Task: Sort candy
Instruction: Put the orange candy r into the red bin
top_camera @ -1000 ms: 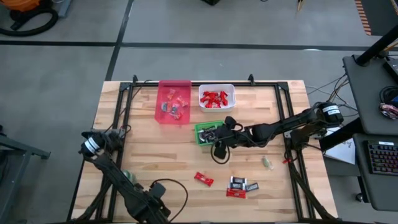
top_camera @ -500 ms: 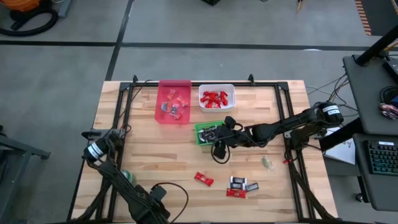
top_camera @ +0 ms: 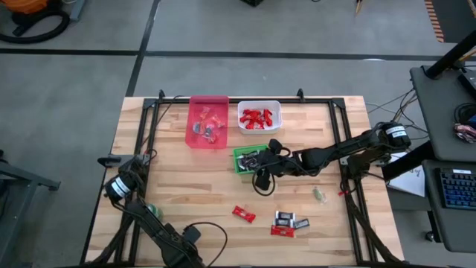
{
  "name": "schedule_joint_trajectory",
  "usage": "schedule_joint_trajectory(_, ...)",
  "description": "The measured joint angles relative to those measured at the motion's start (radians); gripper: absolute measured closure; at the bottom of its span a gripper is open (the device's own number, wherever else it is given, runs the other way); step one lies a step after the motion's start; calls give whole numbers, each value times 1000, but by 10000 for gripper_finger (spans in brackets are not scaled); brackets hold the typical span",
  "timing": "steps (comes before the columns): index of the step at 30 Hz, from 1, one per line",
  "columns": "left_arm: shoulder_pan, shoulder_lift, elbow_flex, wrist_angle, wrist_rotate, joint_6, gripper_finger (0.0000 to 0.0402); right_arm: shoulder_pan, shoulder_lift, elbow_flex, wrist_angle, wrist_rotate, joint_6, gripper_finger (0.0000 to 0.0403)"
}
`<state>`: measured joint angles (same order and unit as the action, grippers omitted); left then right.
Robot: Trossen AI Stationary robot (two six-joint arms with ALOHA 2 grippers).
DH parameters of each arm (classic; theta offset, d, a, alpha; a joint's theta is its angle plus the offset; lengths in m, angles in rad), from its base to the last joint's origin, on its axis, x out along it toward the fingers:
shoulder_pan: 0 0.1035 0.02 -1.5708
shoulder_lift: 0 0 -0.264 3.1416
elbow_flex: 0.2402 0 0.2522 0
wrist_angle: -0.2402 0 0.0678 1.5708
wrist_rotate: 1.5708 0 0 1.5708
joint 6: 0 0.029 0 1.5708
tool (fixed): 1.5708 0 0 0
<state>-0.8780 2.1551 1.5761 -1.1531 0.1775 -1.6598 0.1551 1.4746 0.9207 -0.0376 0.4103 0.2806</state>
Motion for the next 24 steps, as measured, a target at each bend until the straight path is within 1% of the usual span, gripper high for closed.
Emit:
schedule_joint_trajectory(3, 0, 0, 0, 3, -1, 2, 253, 0, 0, 0, -1, 0, 0, 197)
schedule_joint_trajectory(6, 0, 0, 0, 9, -1, 2, 280, 0, 0, 0, -1, 0, 0, 197)
schedule_joint_trajectory(16, 0, 2, -1, -3, -1, 29, 390, 13, 0, 0, -2, 0, 0, 197)
schedule_joint_trajectory(20, 1, -11, -4, -1, -5, 57, 394, 20, 0, 0, -8, 0, 0, 197)
schedule_joint_trajectory(24, 4, -50, -5, 2, -55, 62, 399, 31, 0, 0, -9, 0, 0, 197)
